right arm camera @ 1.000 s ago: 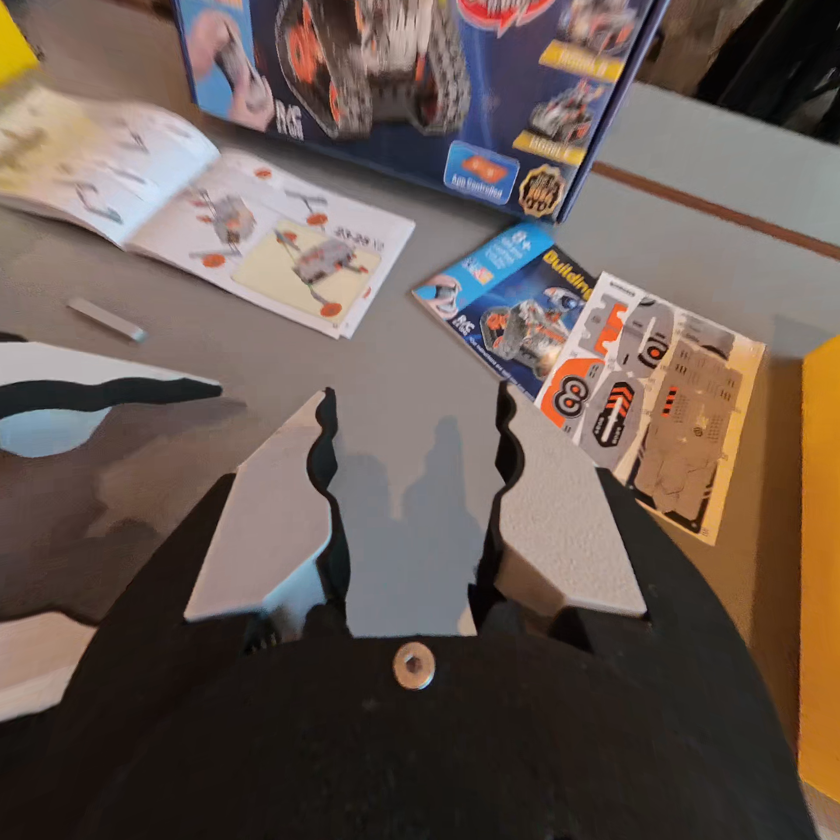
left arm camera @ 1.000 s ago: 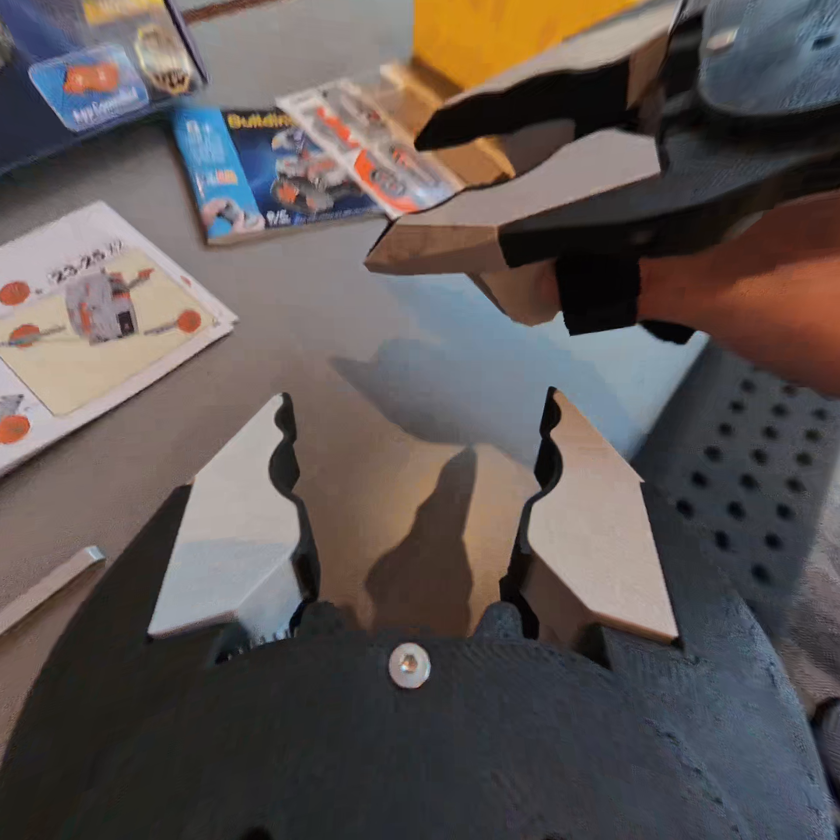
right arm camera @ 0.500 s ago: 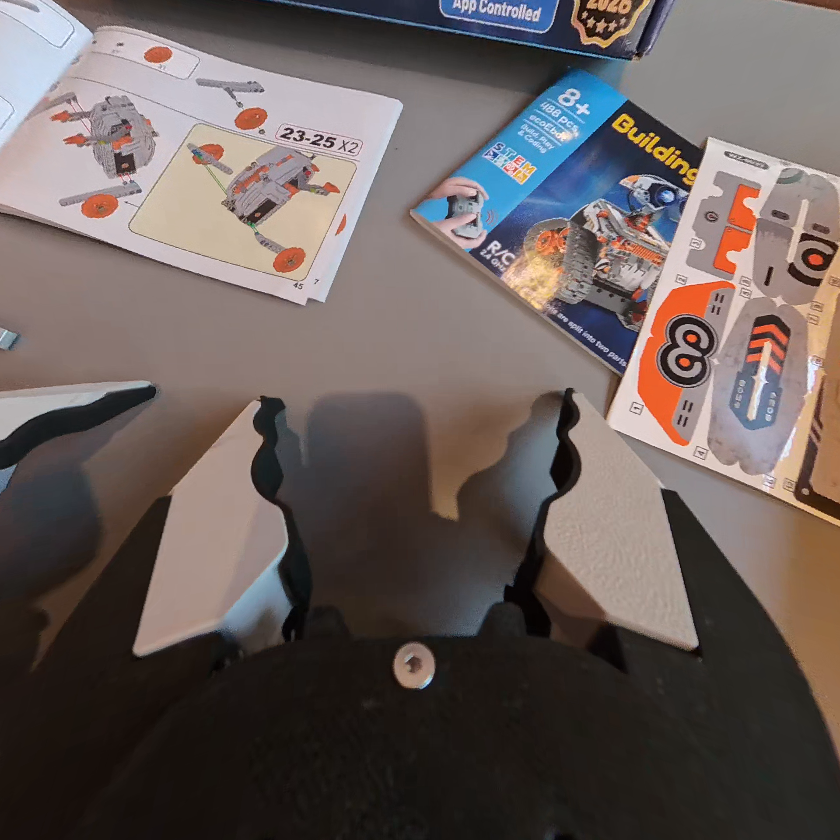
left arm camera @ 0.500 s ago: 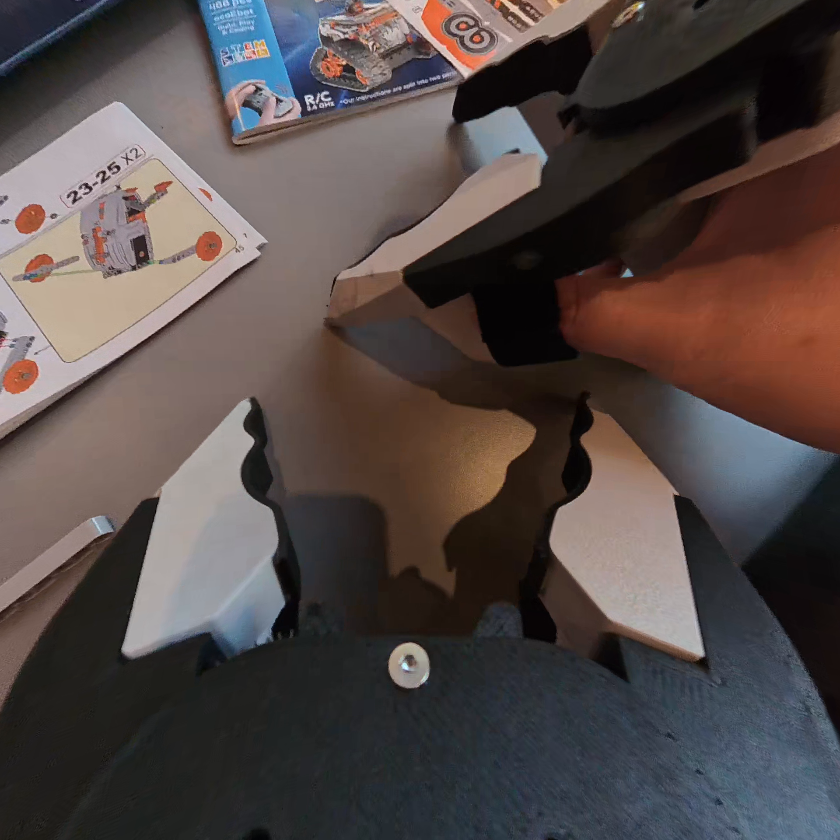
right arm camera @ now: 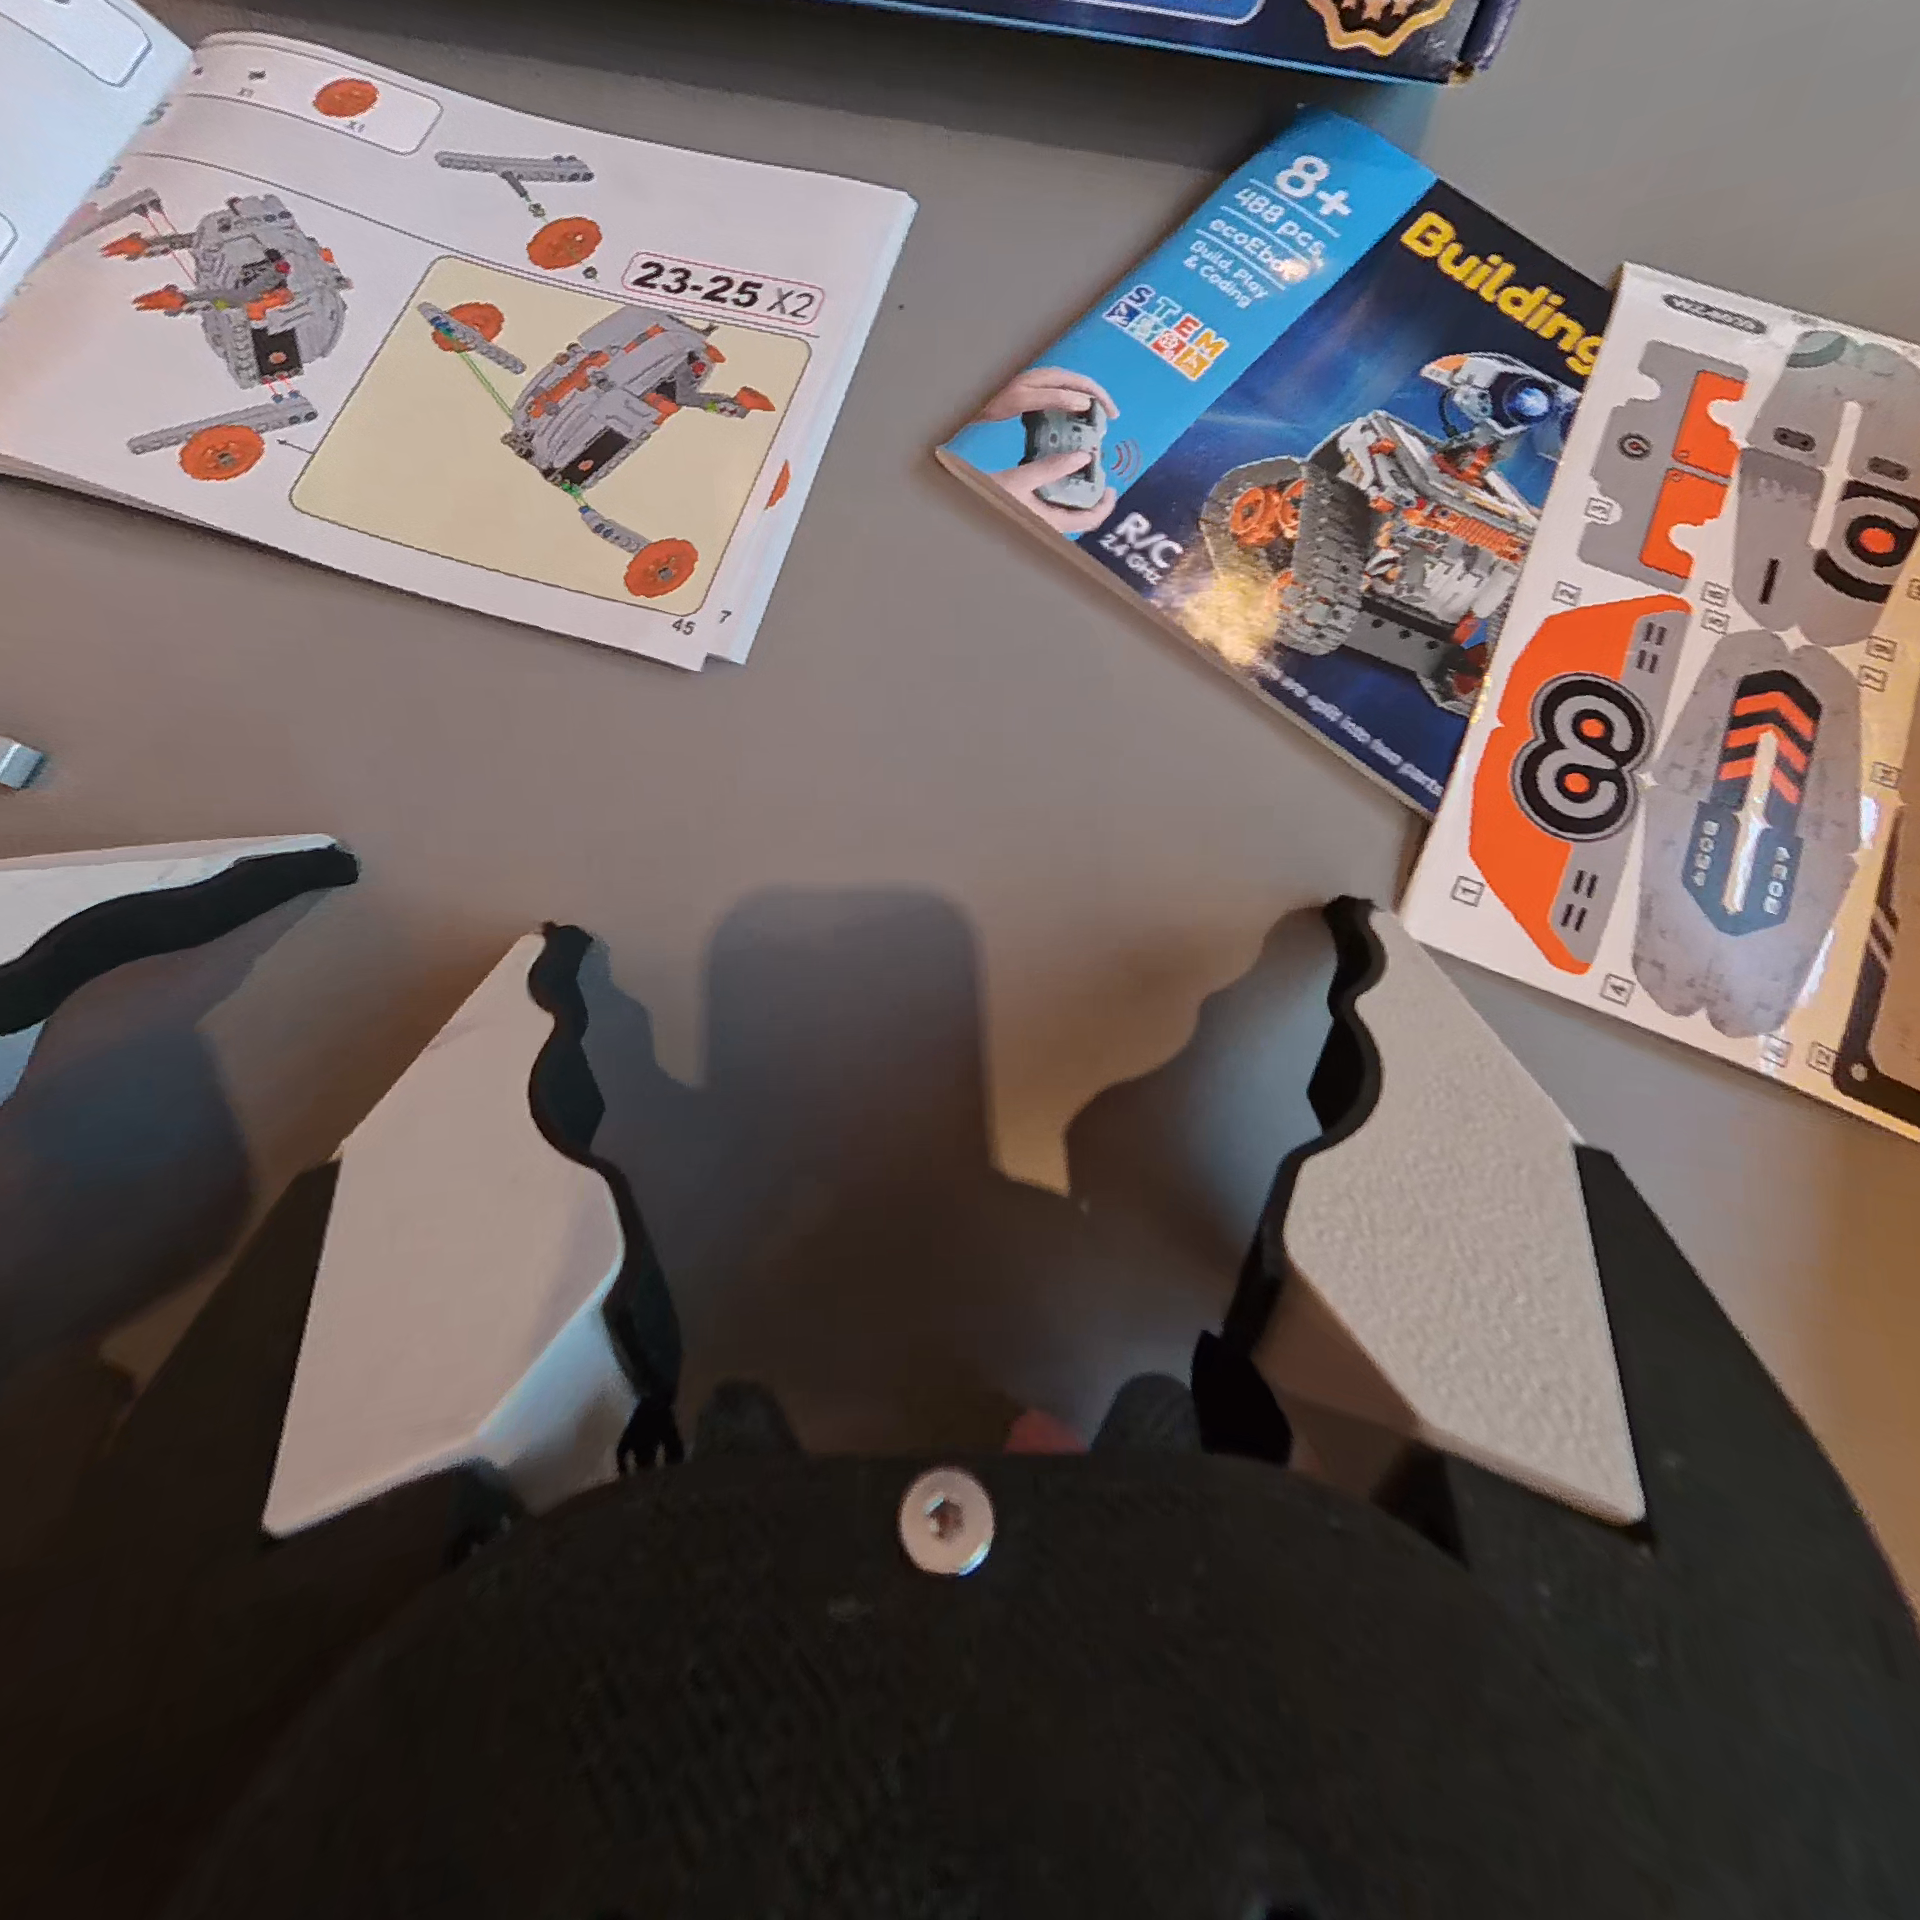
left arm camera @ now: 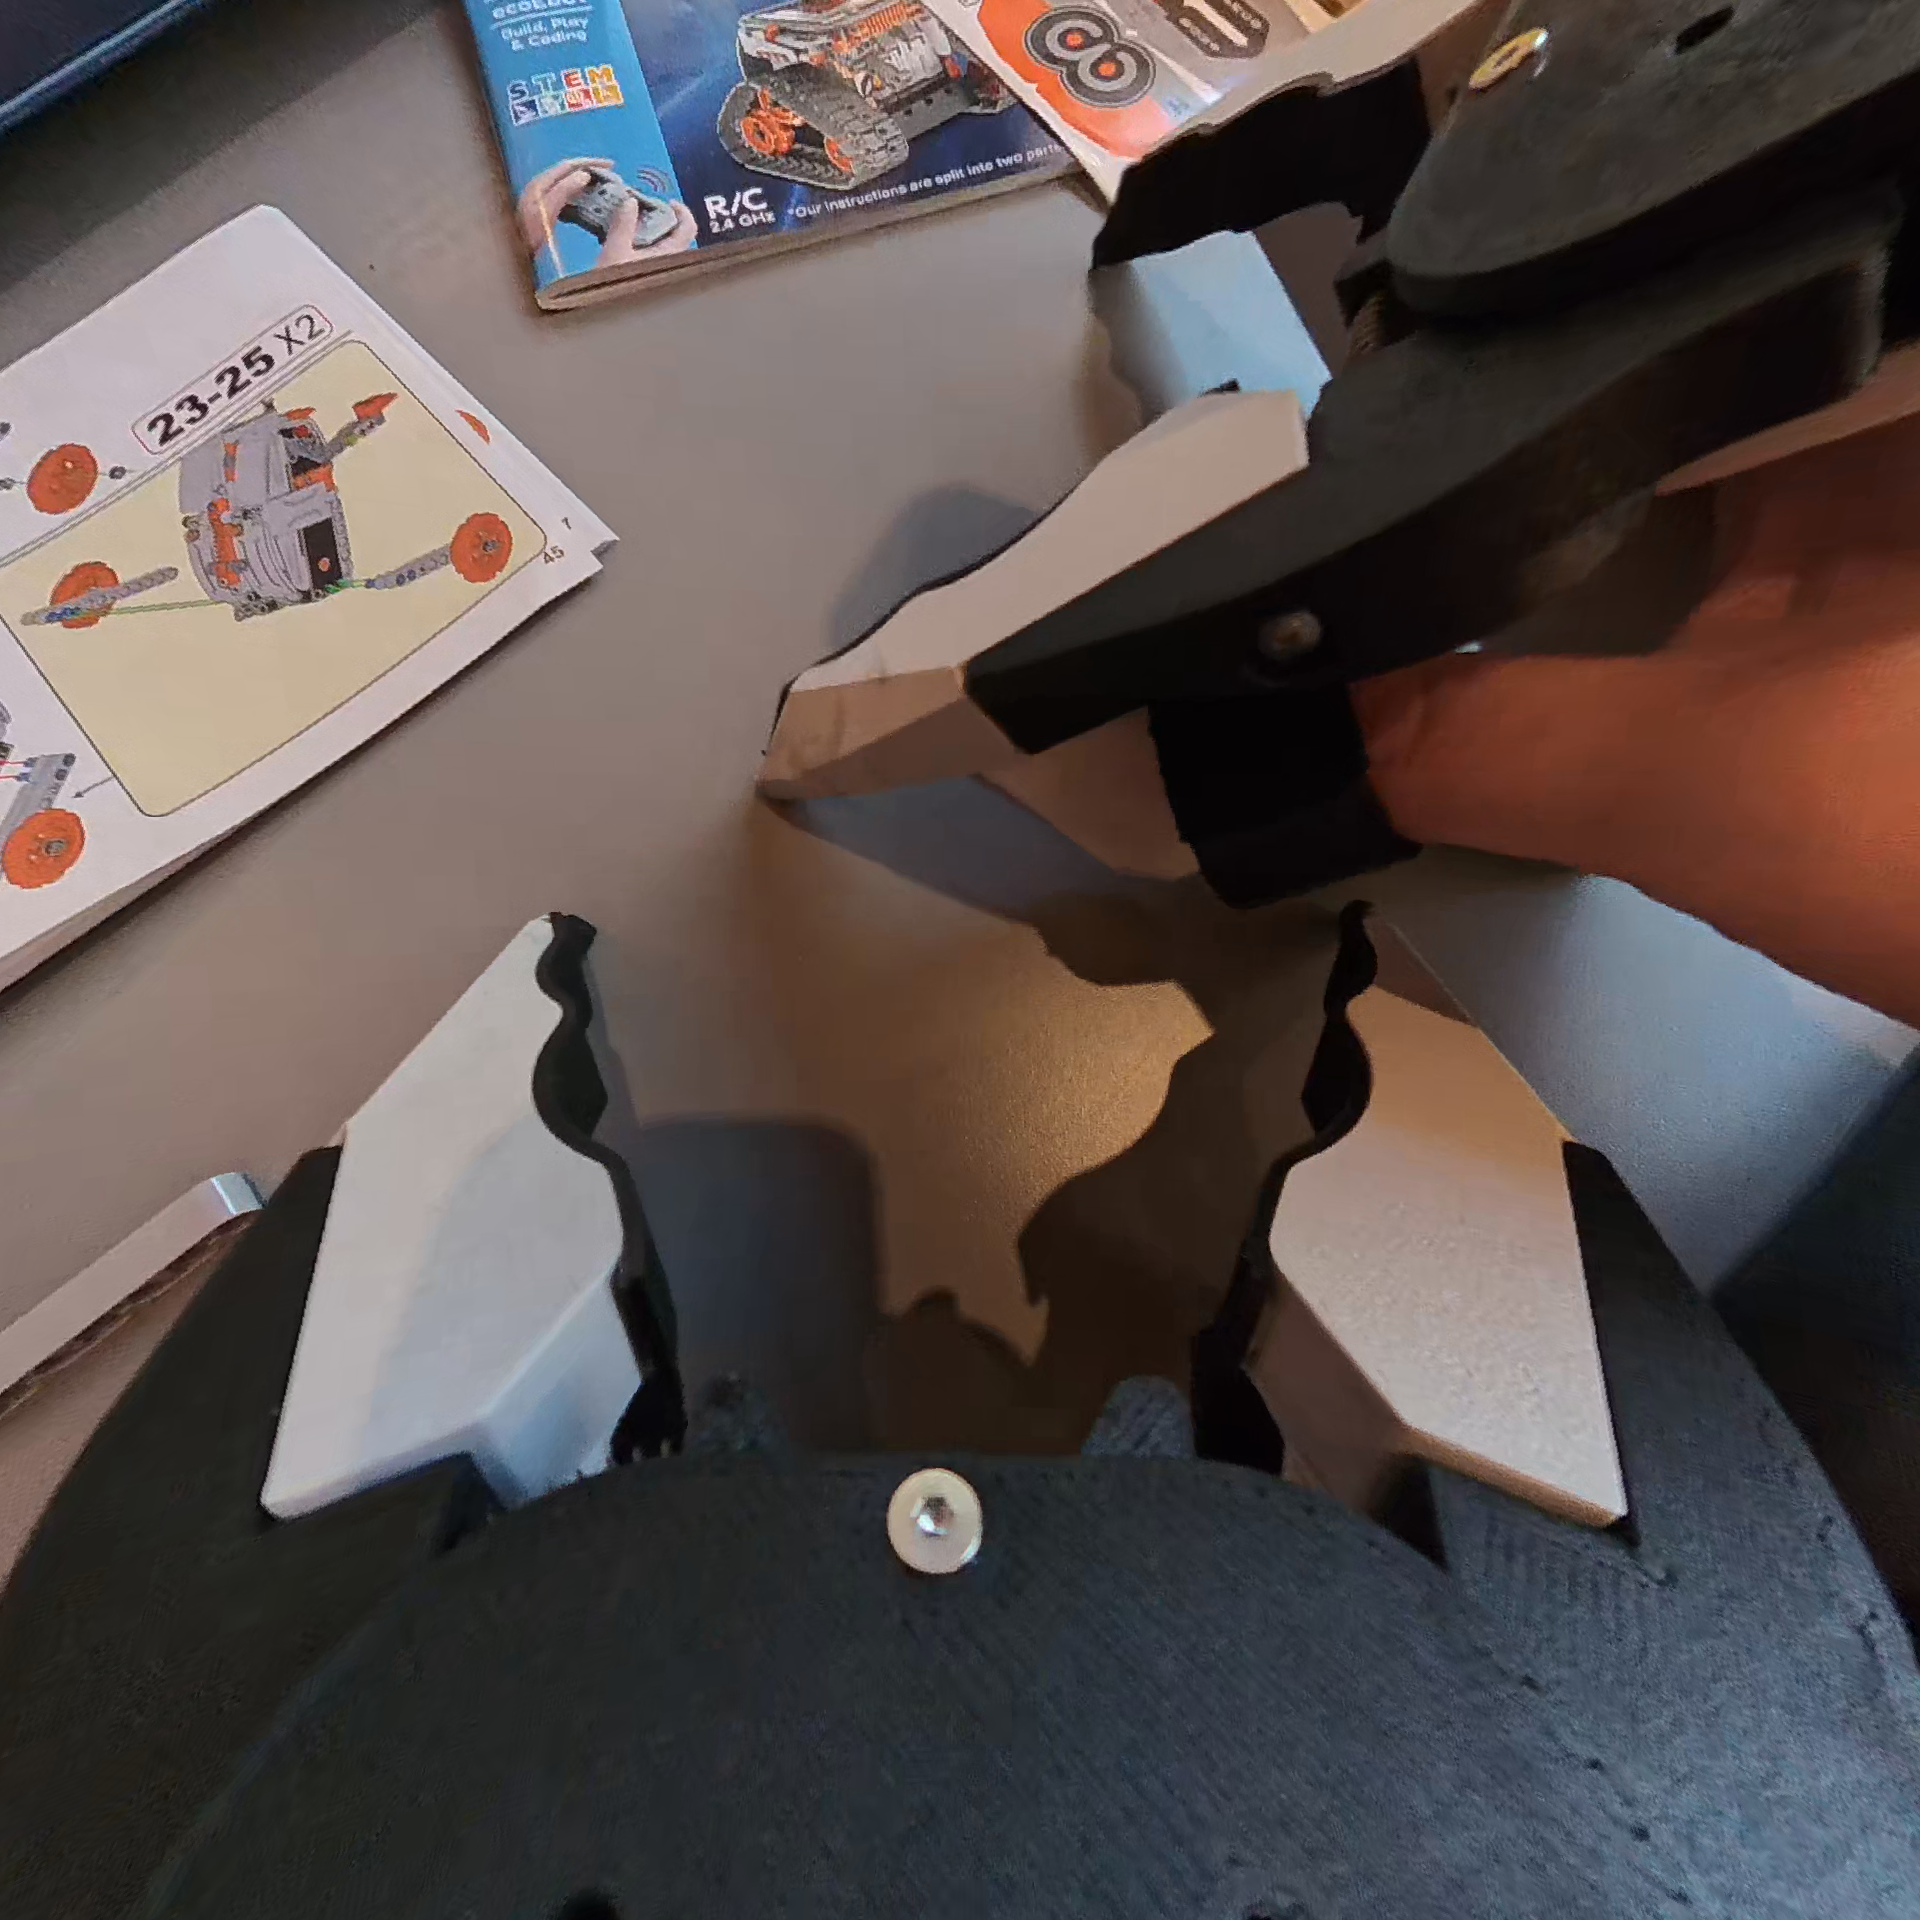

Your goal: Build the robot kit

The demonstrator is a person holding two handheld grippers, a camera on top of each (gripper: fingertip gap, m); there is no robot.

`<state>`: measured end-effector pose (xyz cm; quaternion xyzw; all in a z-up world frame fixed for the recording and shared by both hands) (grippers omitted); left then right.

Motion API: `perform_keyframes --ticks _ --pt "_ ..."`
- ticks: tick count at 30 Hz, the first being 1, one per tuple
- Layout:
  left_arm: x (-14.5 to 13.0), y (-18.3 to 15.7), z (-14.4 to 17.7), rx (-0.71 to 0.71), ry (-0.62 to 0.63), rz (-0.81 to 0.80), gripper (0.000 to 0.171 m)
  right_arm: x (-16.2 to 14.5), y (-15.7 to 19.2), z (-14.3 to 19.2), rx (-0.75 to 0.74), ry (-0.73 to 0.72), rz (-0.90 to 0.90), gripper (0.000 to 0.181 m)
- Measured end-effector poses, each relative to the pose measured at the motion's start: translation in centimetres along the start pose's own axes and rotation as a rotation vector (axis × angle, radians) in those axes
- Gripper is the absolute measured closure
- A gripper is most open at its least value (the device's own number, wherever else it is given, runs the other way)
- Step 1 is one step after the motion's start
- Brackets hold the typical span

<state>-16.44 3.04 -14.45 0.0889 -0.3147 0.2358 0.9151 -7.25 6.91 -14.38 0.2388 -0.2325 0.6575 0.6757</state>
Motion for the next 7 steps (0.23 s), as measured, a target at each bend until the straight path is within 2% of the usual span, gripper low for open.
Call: perform_keyframes --ticks 4,7 --pt "0.00 0.01 0.00 0.001 0.000 0.001 0.034 -0.16 -0.41 0.10 -0.040 0.003 -0.029 0.043" --pt "0.00 0.01 0.00 0.001 0.000 0.001 0.034 -0.25 -0.12 0.17 -0.016 0.003 -0.020 0.039"
Point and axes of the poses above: each gripper's, where its closed fingertips meet, z back along the fingers, x out of its top, y = z × x across the jaws, the point moved 4 cm from there along z, back along the fingers, and after that the axes turned 8 degrees about y, right-handed, at the moved point
